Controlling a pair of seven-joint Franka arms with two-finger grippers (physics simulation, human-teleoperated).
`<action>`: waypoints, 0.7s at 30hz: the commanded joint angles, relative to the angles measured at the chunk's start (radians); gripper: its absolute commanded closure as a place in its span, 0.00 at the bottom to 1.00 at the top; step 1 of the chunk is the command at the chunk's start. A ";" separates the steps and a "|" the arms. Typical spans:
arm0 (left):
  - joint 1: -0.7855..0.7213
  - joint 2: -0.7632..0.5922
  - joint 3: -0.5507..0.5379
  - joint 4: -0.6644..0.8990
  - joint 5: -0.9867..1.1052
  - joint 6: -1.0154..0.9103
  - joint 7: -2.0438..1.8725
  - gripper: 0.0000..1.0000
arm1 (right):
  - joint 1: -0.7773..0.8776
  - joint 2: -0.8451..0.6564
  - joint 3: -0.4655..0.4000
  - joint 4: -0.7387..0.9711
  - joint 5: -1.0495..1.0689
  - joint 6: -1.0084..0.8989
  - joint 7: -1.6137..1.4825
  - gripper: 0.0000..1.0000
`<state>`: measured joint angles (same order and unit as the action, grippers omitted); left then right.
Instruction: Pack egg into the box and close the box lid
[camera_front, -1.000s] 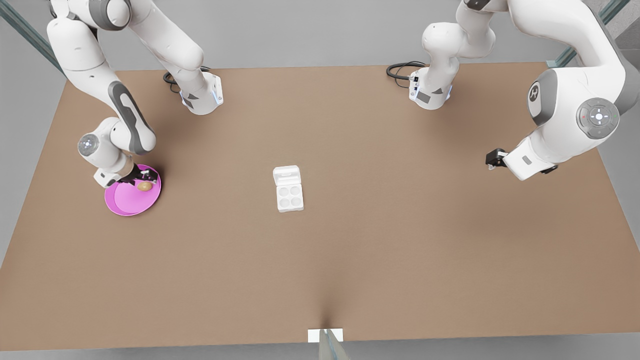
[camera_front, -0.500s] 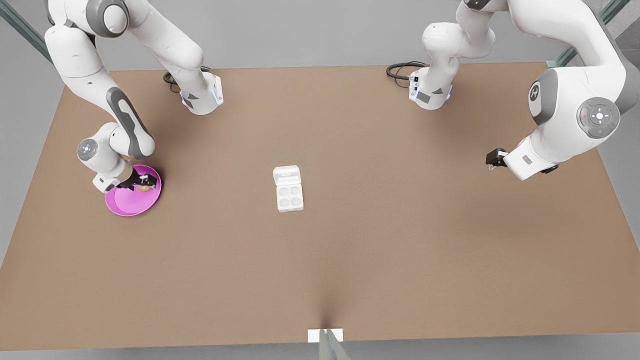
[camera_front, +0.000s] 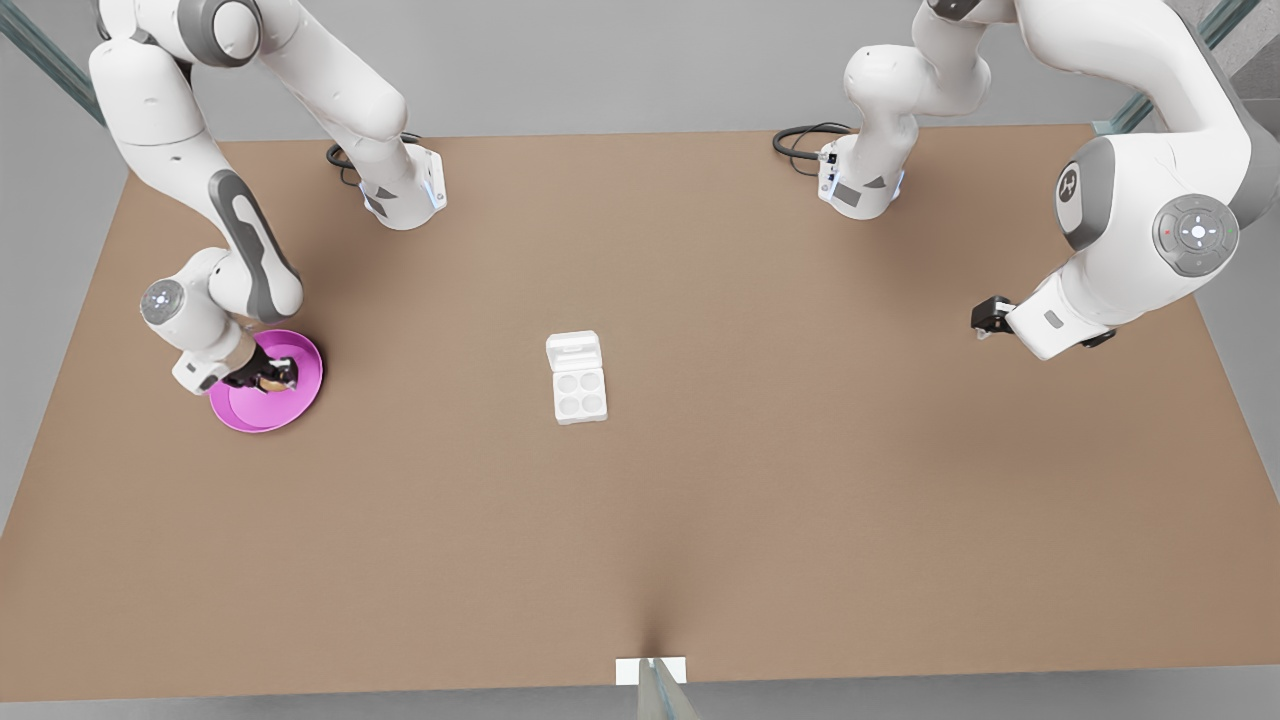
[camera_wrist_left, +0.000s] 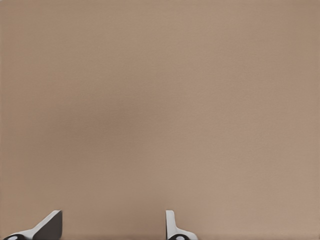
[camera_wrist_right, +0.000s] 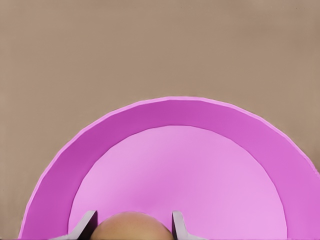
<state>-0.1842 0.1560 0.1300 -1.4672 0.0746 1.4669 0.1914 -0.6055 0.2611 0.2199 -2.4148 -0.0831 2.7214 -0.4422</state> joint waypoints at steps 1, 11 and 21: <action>0.000 -0.001 0.000 0.001 0.001 0.000 0.000 0.00 | -0.004 -0.042 0.039 0.049 -0.010 -0.229 0.065 0.53; -0.020 0.000 0.000 0.001 0.001 0.000 -0.009 0.00 | 0.182 0.026 0.326 0.422 -0.009 -0.526 0.550 0.54; -0.020 0.000 0.002 -0.001 0.001 0.000 -0.009 0.00 | 0.696 0.371 0.184 1.013 -0.007 -0.740 1.030 0.54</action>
<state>-0.2042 0.1575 0.1315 -1.4685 0.0746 1.4668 0.1859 0.0664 0.6201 0.4148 -1.4227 -0.0740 2.0765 -0.0203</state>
